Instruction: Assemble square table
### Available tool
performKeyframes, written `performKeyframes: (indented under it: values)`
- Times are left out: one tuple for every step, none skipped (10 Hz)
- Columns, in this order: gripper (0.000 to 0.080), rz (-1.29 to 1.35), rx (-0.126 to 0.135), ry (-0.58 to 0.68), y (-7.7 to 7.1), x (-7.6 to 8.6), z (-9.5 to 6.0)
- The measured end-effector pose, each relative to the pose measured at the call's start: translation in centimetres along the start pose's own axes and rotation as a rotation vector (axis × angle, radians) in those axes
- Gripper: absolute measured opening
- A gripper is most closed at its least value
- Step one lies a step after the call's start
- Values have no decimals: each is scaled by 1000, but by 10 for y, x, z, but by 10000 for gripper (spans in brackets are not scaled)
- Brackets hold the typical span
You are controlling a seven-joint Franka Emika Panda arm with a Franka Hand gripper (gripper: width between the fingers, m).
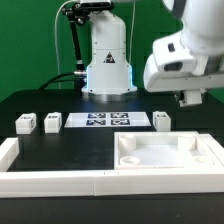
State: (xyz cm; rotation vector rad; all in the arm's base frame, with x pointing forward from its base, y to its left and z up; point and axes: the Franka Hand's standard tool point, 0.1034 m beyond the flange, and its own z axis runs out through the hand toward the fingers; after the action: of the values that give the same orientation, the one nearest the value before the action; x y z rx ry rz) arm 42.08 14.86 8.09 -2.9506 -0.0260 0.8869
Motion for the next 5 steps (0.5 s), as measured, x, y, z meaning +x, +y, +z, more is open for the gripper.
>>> performKeyframes:
  values:
    - [285,4,6,38,2,1,-11]
    - [285,7,11,103,3,3,-23]
    - [285,6,11,134,3,-1,-28]
    - [285,3,16,217,2,6,-28]
    - [285,1,17,268,2,6,-27]
